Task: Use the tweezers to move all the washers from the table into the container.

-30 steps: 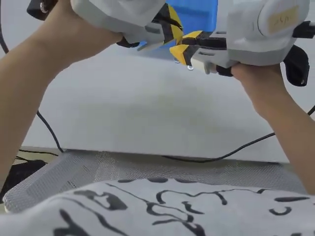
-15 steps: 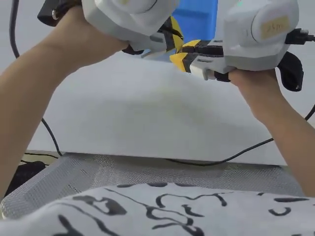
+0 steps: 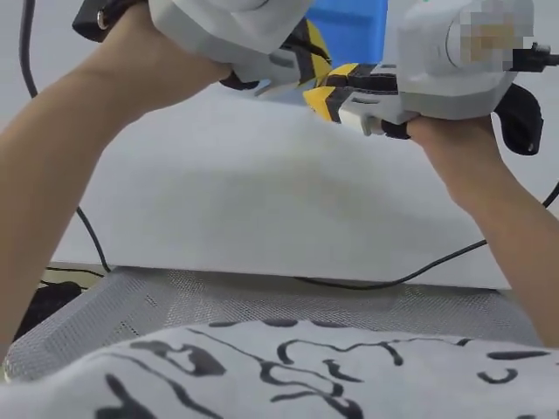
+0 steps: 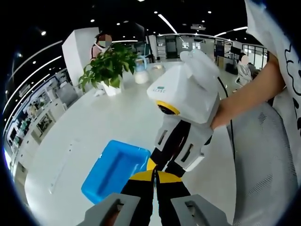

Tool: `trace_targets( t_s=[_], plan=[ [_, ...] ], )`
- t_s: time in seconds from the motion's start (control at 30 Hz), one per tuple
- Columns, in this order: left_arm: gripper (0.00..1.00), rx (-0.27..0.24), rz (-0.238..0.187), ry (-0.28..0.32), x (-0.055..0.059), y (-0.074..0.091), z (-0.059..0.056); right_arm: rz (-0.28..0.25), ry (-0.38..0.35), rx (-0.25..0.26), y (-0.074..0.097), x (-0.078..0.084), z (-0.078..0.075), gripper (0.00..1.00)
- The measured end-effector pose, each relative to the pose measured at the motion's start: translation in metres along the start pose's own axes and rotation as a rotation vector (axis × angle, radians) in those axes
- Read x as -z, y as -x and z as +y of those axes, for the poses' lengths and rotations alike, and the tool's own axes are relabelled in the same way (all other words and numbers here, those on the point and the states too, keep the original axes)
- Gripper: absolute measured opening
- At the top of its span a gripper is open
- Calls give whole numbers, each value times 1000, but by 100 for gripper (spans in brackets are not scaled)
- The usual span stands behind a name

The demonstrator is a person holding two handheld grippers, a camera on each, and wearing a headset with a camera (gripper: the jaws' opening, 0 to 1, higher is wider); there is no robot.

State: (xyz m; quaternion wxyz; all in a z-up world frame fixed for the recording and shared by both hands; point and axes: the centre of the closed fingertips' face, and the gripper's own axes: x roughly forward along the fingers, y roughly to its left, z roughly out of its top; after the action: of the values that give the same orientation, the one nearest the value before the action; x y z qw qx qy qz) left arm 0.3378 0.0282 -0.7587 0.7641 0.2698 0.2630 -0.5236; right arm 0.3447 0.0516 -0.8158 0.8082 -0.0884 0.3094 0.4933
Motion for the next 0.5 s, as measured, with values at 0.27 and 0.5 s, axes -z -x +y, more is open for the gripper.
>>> trace_targets(
  t_s=[0.27,0.5],
  plan=[
    [0,0,6,1,1,1,0,14,26,19,3,0,0,8],
    [0,0,7,0,0,0,1,12,25,26,4,0,-1,8]
  ],
)
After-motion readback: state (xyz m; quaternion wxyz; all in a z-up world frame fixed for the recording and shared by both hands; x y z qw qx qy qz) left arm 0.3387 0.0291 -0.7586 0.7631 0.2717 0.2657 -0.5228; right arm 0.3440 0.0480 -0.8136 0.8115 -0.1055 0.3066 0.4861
